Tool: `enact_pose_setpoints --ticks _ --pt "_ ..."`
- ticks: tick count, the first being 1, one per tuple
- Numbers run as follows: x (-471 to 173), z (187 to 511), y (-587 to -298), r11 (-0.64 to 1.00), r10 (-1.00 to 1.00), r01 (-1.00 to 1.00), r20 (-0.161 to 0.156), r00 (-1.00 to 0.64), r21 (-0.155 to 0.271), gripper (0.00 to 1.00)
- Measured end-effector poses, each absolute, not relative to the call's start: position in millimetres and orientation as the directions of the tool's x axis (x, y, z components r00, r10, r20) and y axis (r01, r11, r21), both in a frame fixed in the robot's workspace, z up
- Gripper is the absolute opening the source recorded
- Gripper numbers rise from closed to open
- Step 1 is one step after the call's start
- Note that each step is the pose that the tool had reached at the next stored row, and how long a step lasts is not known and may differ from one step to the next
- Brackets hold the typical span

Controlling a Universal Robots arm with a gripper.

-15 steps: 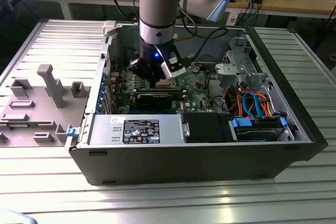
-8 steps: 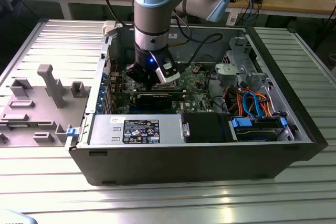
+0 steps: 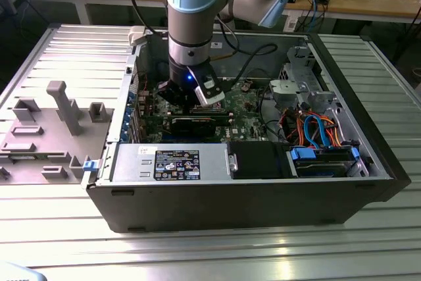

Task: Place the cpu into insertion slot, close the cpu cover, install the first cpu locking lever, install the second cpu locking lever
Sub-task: 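Install the second cpu locking lever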

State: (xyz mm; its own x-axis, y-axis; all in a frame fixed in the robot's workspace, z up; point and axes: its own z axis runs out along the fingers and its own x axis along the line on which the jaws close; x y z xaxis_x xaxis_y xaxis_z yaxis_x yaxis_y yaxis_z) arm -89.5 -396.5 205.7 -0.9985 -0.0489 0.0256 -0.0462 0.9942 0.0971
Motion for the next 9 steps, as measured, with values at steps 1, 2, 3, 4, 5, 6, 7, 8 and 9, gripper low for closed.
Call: enact_pose_setpoints --ticks 1,2,3,4,5,6,7,8,9 --pt "-89.4 205.6 -395.3 0.994 -0.050 -0.047 0.026 -0.998 0.098 0.11" --pt "-89.4 205.5 -394.4 0.994 -0.051 -0.048 0.026 -0.998 0.098 0.11" --pt "-89.5 205.2 -393.1 0.994 -0.053 -0.050 0.026 -0.998 0.099 0.11" --pt "-89.4 204.3 -392.1 0.993 -0.055 -0.052 0.025 -0.998 0.102 0.11" --pt "-89.4 203.7 -391.6 0.993 -0.057 -0.054 0.025 -0.998 0.103 0.11" --pt "-89.4 202.5 -390.8 0.993 -0.059 -0.056 0.025 -0.998 0.107 0.11" --pt "-89.5 202.0 -390.2 0.992 -0.061 -0.058 0.025 -0.998 0.108 0.11" --pt "-89.5 201.7 -389.5 0.992 -0.062 -0.059 0.025 -0.998 0.109 0.11" --pt "-89.4 201.2 -388.2 0.992 -0.065 -0.061 0.025 -0.998 0.110 0.11"
